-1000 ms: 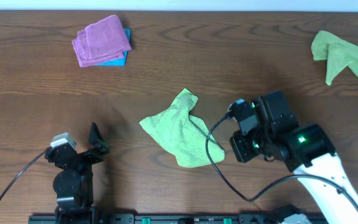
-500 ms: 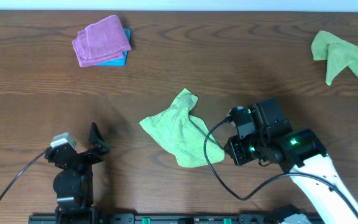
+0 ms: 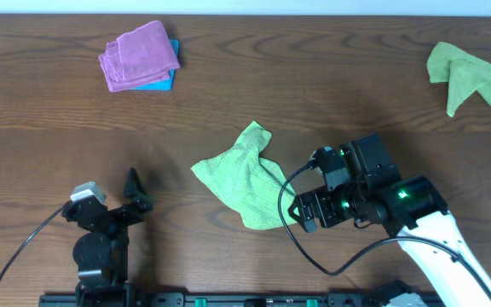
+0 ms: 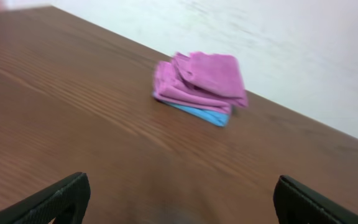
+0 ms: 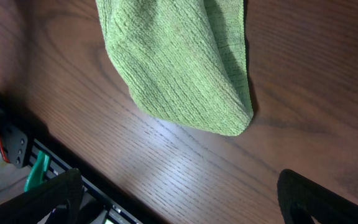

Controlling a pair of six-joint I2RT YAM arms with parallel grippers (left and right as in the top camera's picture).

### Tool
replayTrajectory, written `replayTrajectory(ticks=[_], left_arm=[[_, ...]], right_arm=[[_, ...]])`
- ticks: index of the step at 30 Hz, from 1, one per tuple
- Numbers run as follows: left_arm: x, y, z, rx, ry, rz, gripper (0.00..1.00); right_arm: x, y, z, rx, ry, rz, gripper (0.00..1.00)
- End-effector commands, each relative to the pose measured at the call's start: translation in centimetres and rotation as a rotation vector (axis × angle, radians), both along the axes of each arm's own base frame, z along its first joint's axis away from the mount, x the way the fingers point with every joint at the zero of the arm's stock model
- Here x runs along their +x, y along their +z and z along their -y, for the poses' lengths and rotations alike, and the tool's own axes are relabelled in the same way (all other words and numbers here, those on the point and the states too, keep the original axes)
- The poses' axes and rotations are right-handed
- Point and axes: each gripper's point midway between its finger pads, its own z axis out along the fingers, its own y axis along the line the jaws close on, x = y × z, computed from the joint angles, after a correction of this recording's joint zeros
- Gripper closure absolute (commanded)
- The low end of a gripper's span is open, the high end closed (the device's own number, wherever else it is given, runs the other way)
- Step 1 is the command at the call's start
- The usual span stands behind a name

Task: Fold the cloth

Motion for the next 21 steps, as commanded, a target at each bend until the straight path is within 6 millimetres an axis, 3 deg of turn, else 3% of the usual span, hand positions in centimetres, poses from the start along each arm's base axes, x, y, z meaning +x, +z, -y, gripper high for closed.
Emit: replayTrajectory(ticks=[1, 6, 10, 14, 16, 21], left_arm=[[0.0, -1.8, 2.6, -0.238, -0.108, -0.028, 0.05], [-0.5, -1.2, 6.6, -0.464, -0.306, -0.049, 0.05], [-1.7, -0.9, 9.7, -0.500, -0.491, -0.086, 0.05], [-1.7, -0.9, 9.7, -0.502, -0.495, -0.087, 0.05], [-1.4, 0.1, 9.4, -0.504, -0.483, -0.041, 0.05], [-1.5, 0.5, 9.7, -0.625, -0.479, -0.054, 0.03]], right_arm=[[-0.2, 0.0, 0.0, 0.002, 0.003, -0.009, 0.01], [-0.6, -0.4, 0.9, -0.021, -0.026, -0.042, 0.01], [-0.8, -0.6, 1.9, -0.045, -0.056, -0.065, 0.01], [-1.2, -0.8, 2.1, -0.052, -0.058, -0.084, 0.01], [-1.2, -0.7, 2.1, -0.052, -0.058, -0.083, 0.01], [-1.1, -0.7, 2.0, -0.051, -0.058, -0.081, 0.01]])
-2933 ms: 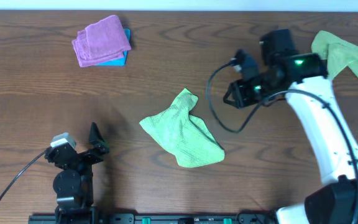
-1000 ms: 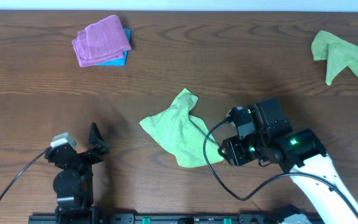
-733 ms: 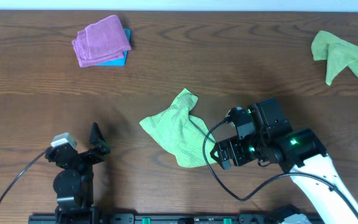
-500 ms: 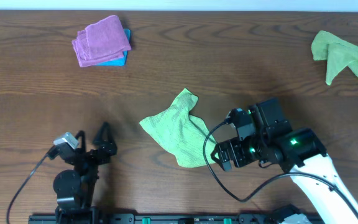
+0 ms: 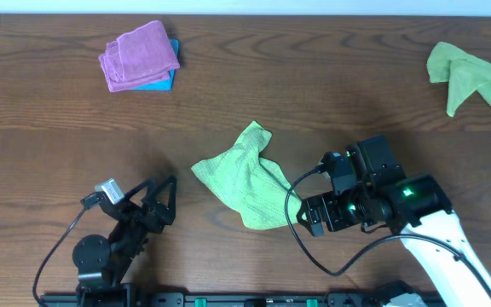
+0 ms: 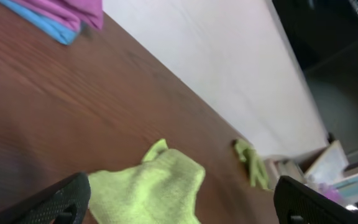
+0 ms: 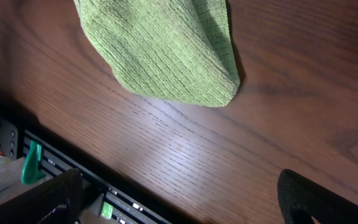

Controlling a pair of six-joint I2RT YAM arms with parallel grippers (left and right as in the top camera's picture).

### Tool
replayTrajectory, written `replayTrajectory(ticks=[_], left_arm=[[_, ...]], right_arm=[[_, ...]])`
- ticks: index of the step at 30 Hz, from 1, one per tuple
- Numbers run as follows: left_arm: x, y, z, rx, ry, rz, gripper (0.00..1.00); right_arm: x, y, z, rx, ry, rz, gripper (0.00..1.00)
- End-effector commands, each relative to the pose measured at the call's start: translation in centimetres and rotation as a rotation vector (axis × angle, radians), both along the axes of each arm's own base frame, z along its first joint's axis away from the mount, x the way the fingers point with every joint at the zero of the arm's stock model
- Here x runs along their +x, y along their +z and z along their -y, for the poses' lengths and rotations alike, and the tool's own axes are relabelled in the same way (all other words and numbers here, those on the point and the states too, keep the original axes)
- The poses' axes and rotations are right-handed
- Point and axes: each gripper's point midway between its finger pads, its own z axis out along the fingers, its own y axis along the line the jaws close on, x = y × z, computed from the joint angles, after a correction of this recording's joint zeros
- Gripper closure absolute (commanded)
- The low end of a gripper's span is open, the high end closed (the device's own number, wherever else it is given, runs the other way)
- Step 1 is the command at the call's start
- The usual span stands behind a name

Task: Fold the cloth

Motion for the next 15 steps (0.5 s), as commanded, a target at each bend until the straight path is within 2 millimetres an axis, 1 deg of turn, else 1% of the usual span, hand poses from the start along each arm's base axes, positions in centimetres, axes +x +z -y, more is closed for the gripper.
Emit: replayTrajectory(ticks=[1, 3, 4, 6, 7, 9, 12, 14, 15], left_arm=[[-0.4, -1.2, 0.6, -0.096, -0.031, -0.080, 0.00], [-1.1, -2.2, 1.5, -0.124, -0.083, -0.140, 0.00], [-1.3, -2.1, 1.9, -0.141, -0.110, -0.150, 0.14], [-1.8, -2.0, 2.7, -0.171, -0.158, -0.166, 0.17], [-1.8, -2.0, 2.7, -0.177, -0.158, -0.169, 0.22], [-1.8, -2.0, 2.7, -0.175, -0.159, -0.168, 0.38], [-1.6, -1.9, 2.4, -0.144, -0.143, -0.142, 0.47], [-1.4, -1.2, 2.2, -0.138, -0.133, -0.110, 0.50], [-1.3, -0.8, 2.2, -0.135, -0.132, -0.089, 0.54]], right_arm=[[0.1, 0.0, 0.2, -0.002, -0.008, 0.001, 0.01], [0.2, 0.0, 0.2, -0.001, -0.008, 0.004, 0.01], [0.2, 0.0, 0.1, 0.000, -0.008, 0.005, 0.01], [0.3, 0.0, 0.1, 0.001, -0.008, 0.010, 0.01], [0.4, 0.1, 0.1, 0.002, -0.008, 0.013, 0.01], [0.5, 0.1, 0.0, 0.005, -0.008, 0.019, 0.01], [0.8, 0.2, 0.0, 0.008, -0.008, 0.030, 0.01], [1.3, 0.3, -0.1, 0.011, -0.009, 0.053, 0.01], [1.7, 0.4, -0.1, 0.009, -0.014, 0.070, 0.01]])
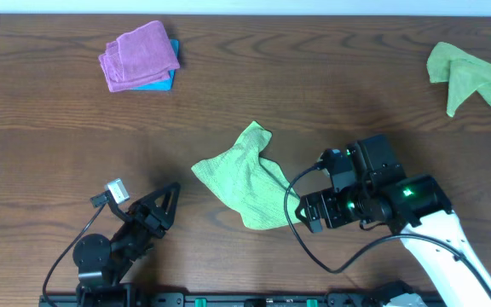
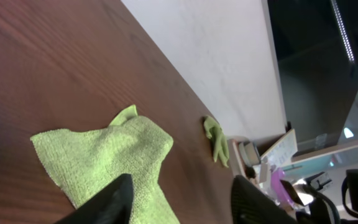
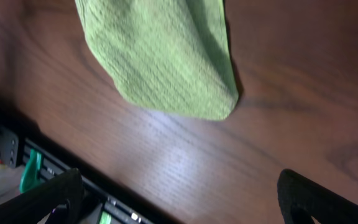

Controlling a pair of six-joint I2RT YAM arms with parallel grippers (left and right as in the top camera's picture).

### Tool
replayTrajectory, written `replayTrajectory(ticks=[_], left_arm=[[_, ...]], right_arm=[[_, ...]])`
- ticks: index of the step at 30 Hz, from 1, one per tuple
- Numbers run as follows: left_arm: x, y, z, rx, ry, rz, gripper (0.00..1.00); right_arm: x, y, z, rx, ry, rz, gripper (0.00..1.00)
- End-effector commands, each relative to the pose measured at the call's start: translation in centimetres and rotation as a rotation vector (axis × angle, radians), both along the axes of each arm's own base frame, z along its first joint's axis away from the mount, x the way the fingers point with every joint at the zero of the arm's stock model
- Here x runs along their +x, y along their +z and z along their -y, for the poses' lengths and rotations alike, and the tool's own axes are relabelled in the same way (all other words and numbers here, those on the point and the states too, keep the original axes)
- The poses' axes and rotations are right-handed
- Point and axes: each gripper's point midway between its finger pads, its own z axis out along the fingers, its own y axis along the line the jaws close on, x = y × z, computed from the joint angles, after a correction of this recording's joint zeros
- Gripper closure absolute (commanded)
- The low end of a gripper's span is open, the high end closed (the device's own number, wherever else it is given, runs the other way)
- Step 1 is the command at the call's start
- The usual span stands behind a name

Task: Fold the cloth

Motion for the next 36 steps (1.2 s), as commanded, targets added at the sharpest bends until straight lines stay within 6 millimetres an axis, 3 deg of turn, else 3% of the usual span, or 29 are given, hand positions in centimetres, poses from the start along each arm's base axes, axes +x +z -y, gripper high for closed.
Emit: replayTrajectory(ticks=[1, 2, 3, 4, 8, 11, 16, 18, 20, 22, 31, 36], left_arm=[[0.0, -0.4, 0.1, 0.011, -0.009, 0.013, 0.58], [0.2, -0.2, -0.1, 0.008, 0.003, 0.015, 0.64], [0.3, -0.3, -0.3, -0.001, 0.016, 0.003, 0.88], [0.5, -0.3, -0.5, -0.008, 0.030, -0.008, 0.95], [1.0, 0.1, -0.7, -0.017, 0.042, -0.013, 0.95], [1.1, -0.7, -0.7, -0.020, 0.043, -0.054, 0.94], [1.1, -0.7, -0.7, -0.059, 0.047, -0.077, 0.95], [1.3, -0.3, -0.8, -0.111, 0.060, -0.094, 0.82], [1.3, 0.0, -0.8, -0.121, 0.060, -0.086, 0.84], [1.3, 0.2, -0.7, -0.077, 0.050, -0.046, 0.94], [1.9, 1.2, -1.0, 0.142, 0.036, 0.067, 0.95], [4.1, 2.4, -0.6, 0.274, -0.039, 0.038, 0.94]], right_arm=[[1.1, 0.1, 0.3, -0.011, -0.024, 0.042, 0.01], [1.5, 0.2, 0.3, -0.014, -0.035, 0.059, 0.01], [2.0, 0.4, 0.4, -0.015, -0.047, 0.073, 0.01], [2.4, 0.6, 0.4, -0.009, -0.057, 0.086, 0.01], [4.3, 1.9, 0.8, 0.014, -0.098, 0.153, 0.01], [5.3, 2.7, 1.8, 0.017, -0.143, 0.174, 0.01], [5.6, 2.6, 3.2, 0.006, -0.185, 0.167, 0.01], [5.4, 2.5, 3.4, 0.001, -0.193, 0.157, 0.01], [5.3, 2.4, 3.5, -0.002, -0.193, 0.150, 0.01], [5.2, 2.3, 3.5, -0.003, -0.192, 0.146, 0.01], [6.5, 2.9, 3.6, -0.002, -0.191, 0.211, 0.01], [7.4, 3.3, 4.0, 0.011, -0.230, 0.236, 0.01]])
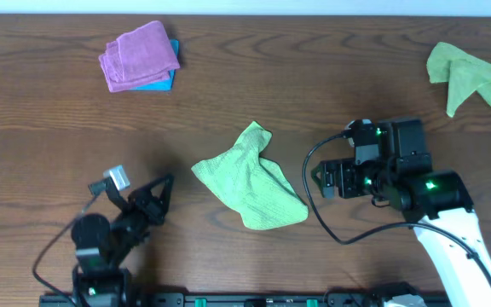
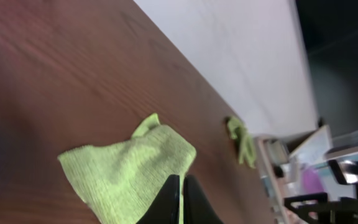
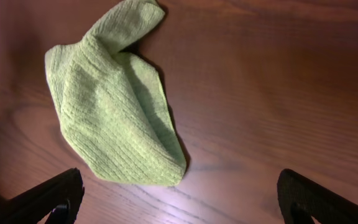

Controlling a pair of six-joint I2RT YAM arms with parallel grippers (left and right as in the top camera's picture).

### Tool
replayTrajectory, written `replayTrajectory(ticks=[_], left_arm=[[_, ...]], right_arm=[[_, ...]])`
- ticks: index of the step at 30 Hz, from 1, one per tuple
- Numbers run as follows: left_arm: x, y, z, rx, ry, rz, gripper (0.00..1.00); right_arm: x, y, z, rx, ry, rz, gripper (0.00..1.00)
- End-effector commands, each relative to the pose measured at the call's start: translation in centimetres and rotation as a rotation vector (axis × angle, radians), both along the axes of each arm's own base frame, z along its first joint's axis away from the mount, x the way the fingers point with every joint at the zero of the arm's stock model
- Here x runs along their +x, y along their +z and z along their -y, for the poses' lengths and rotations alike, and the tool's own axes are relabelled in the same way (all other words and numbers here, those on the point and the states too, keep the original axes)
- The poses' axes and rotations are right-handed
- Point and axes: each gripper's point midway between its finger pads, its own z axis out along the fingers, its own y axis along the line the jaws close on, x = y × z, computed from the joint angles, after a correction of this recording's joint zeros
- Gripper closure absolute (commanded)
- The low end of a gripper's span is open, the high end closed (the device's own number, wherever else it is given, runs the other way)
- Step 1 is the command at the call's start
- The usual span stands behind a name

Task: Fold the cloth
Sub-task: 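Reach the left gripper to the cloth's upper-left corner and grasp it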

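A crumpled light-green cloth [image 1: 247,177] lies near the middle of the brown table [image 1: 49,111], one corner pointing to the far side. It also shows whole in the right wrist view as the cloth [image 3: 114,121] and in the left wrist view as the cloth [image 2: 129,171]. My left gripper [image 1: 162,189] is low at the front left, aimed at the cloth from some way off; its fingers [image 2: 174,200] are shut with nothing between them. My right gripper [image 1: 318,181] stands wide open just right of the cloth, apart from it, fingers [image 3: 58,198] at the frame's lower corners.
A folded pink cloth [image 1: 139,54] lies on a blue one [image 1: 162,83] at the far left. Another green cloth [image 1: 467,72] lies loose at the far right, and shows small in the left wrist view as the cloth [image 2: 241,140]. The table's front edge runs just behind both arms.
My left gripper has shut; its fingers stood apart before. My right gripper has moved from the cloth's near right corner to farther back and right, so the whole cloth now shows in its view.
At first my left gripper was wide open, facing the pink stack, and my right gripper hung open over the cloth's near corner. Then the left faced the green cloth, then its fingers stood narrower. Now it is shut, and the right stands open beside the unmoved cloth.
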Motion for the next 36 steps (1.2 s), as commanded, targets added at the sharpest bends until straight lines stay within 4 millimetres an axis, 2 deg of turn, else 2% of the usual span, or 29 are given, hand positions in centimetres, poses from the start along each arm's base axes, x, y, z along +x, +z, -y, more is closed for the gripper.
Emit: replayTrajectory(ticks=[1, 4, 8, 12, 15, 20, 23, 28, 30, 36], left_arm=[[1.8, 2.0, 0.5, 0.134, -0.083, 0.047, 0.94], [3.5, 1.5, 2.3, 0.149, -0.199, -0.020, 0.94], [6.4, -0.1, 5.4, 0.218, -0.347, -0.105, 0.95], [8.7, -1.5, 7.3, 0.372, -0.429, -0.188, 0.95], [10.4, -2.3, 6.9, 0.544, -0.410, -0.257, 0.95], [12.4, -1.8, 5.2, 0.804, -0.329, -0.303, 0.95], [12.2, -2.6, 5.2, 0.941, -0.302, -0.337, 0.95], [10.4, -5.2, 6.1, 1.058, -0.349, -0.417, 0.95], [9.4, -6.1, 6.3, 1.080, -0.375, -0.458, 0.95], [7.5, -7.0, 5.5, 1.085, -0.379, -0.560, 0.95]], right_arm=[[0.7, 0.8, 0.5, 0.006, -0.031, 0.023, 0.01], [0.8, 0.8, 0.8, 0.016, -0.050, 0.017, 0.01], [0.8, 0.8, 0.8, 0.020, -0.060, 0.014, 0.01], [0.8, 0.8, 0.9, 0.020, -0.062, 0.015, 0.01], [1.0, 0.9, 1.2, 0.020, -0.074, 0.016, 0.01], [1.3, 0.9, 2.0, 0.020, -0.104, 0.022, 0.01], [2.0, 1.2, 2.7, 0.023, -0.131, 0.045, 0.01], [3.1, 1.6, 4.3, 0.017, -0.176, 0.086, 0.01], [3.5, 1.6, 5.2, 0.016, -0.208, 0.091, 0.01], [3.9, 1.4, 8.5, 0.014, -0.311, 0.083, 0.01]])
